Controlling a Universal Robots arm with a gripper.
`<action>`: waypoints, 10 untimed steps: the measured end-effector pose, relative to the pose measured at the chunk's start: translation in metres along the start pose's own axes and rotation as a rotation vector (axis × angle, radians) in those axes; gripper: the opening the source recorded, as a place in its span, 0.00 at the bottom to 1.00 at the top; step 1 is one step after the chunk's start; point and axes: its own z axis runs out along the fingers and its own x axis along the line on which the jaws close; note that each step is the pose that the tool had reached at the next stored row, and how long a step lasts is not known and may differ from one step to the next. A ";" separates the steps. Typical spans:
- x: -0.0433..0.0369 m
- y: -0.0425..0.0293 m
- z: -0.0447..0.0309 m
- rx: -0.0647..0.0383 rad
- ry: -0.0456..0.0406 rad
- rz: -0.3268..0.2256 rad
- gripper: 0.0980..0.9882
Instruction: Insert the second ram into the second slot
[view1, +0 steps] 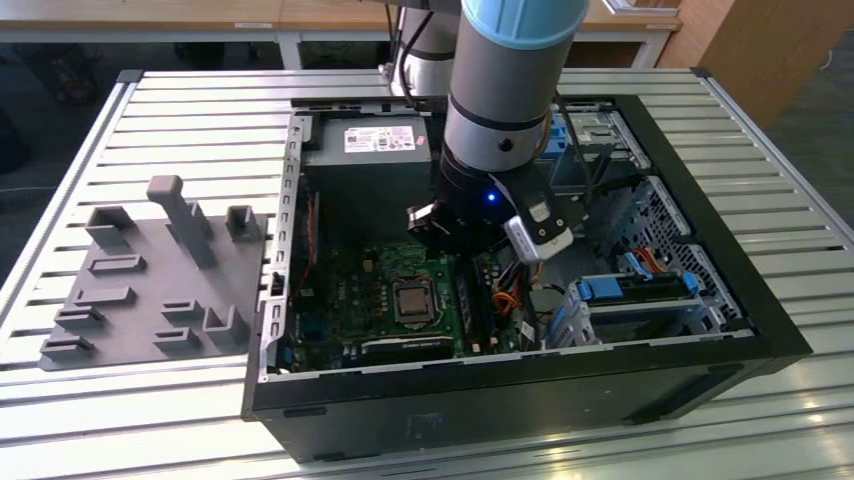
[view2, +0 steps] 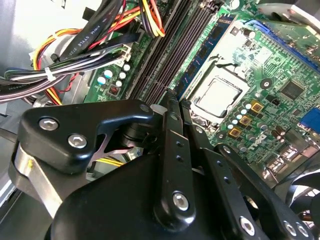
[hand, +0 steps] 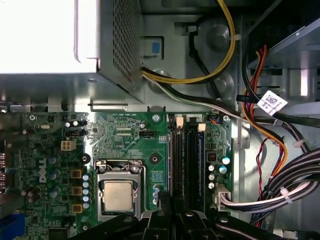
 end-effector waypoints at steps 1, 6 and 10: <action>0.0000 -0.0001 0.0001 0.000 0.0000 0.000 0.04; -0.0002 -0.0033 0.0006 0.000 0.0005 0.000 0.04; -0.0042 -0.0041 0.0011 0.000 0.0033 0.000 0.04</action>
